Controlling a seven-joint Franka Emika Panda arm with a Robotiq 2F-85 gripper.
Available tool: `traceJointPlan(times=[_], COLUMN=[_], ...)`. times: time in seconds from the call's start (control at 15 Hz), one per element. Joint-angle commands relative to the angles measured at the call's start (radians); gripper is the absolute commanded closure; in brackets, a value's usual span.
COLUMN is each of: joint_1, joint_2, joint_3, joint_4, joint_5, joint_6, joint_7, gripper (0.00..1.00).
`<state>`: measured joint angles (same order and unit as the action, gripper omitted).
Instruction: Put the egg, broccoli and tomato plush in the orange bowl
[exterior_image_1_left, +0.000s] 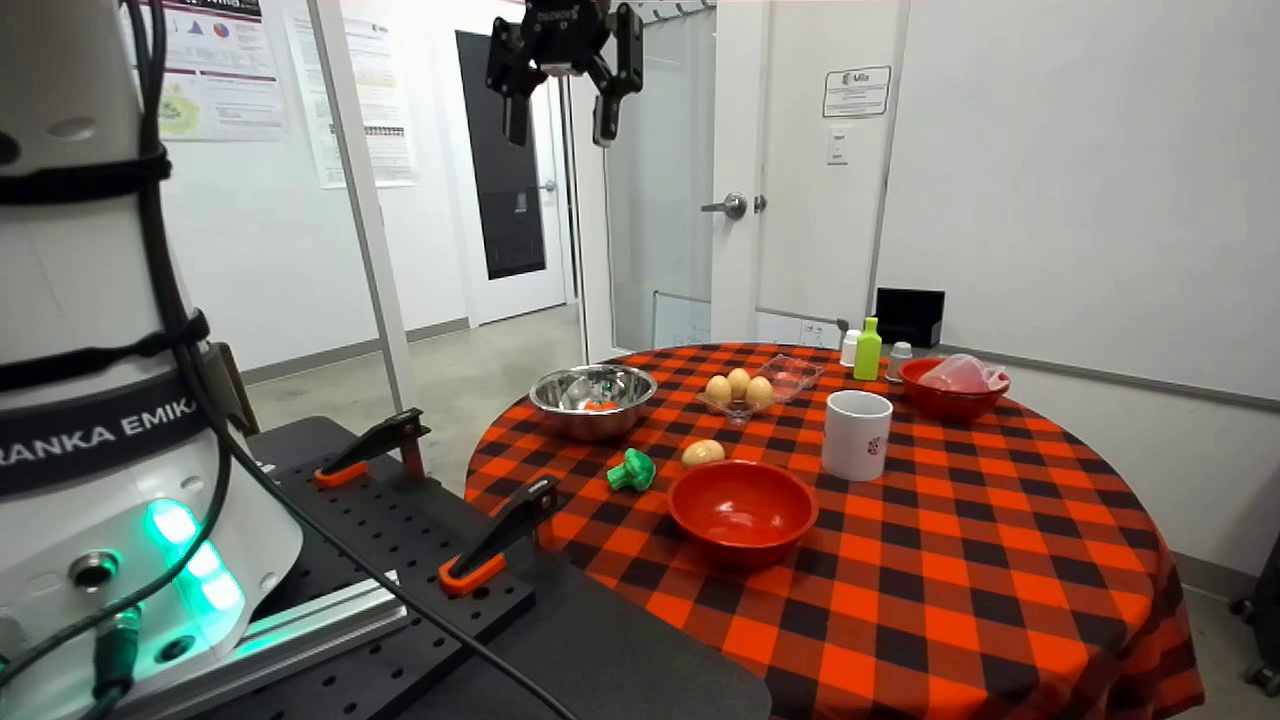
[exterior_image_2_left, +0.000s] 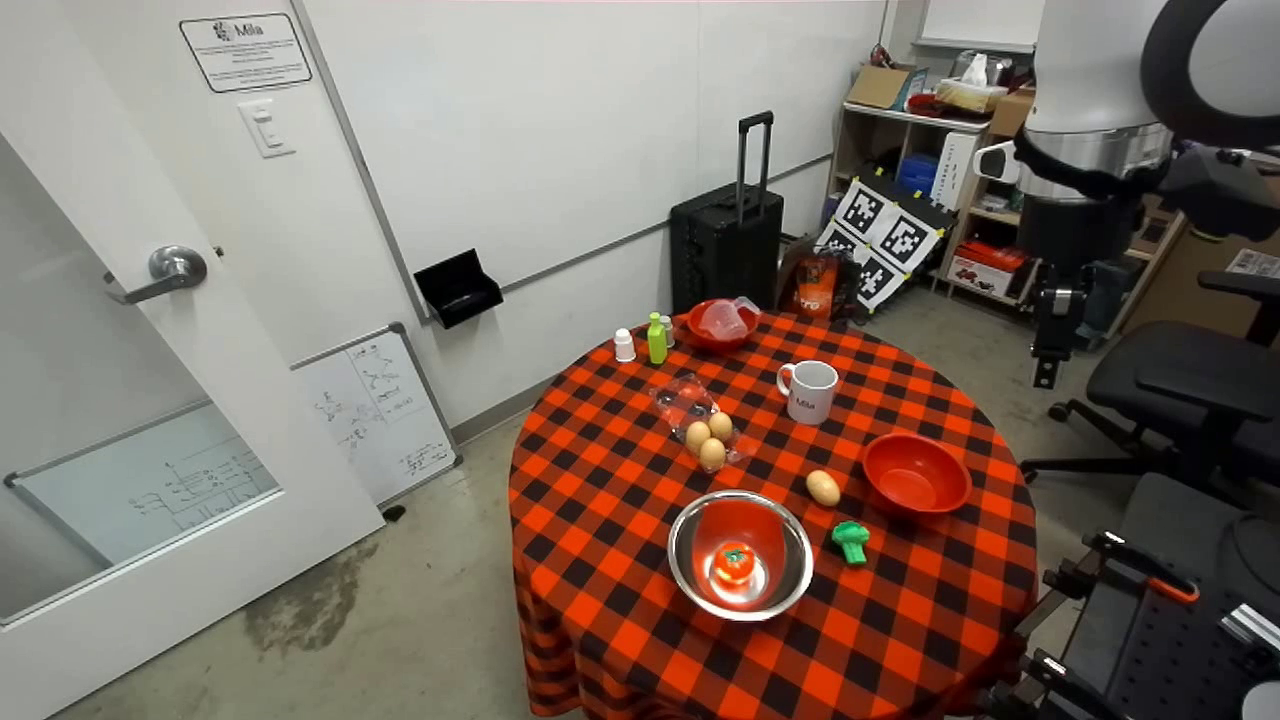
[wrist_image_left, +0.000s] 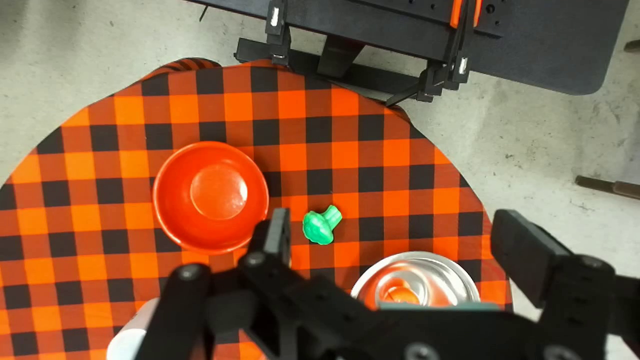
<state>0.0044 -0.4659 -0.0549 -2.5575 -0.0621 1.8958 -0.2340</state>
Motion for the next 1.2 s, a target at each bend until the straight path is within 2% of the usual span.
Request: traceJointPlan(times=[0.0, 0.2, 0.4, 0.8, 1.13], joint_1=[0.002, 0.001, -0.001, -0.03, -0.008], joint_2=[0.0, 0.006, 0.005, 0.056, 0.234], joint_3=[-0.002, -0.004, -0.023, -0.116, -0.208], joint_4=[0.001, -0.003, -0.048, -0.189, -0.204], joint_5=[-0.001, 0.005, 0.017, 0.053, 0.155], joint_6=[-0.001, 0.015, 0.113, 0.465, 0.727], joint_7=[0.001, 0.007, -0.018, -0.066, -0.186], gripper=[0.0, 0.0, 0.0, 0.0, 0.0])
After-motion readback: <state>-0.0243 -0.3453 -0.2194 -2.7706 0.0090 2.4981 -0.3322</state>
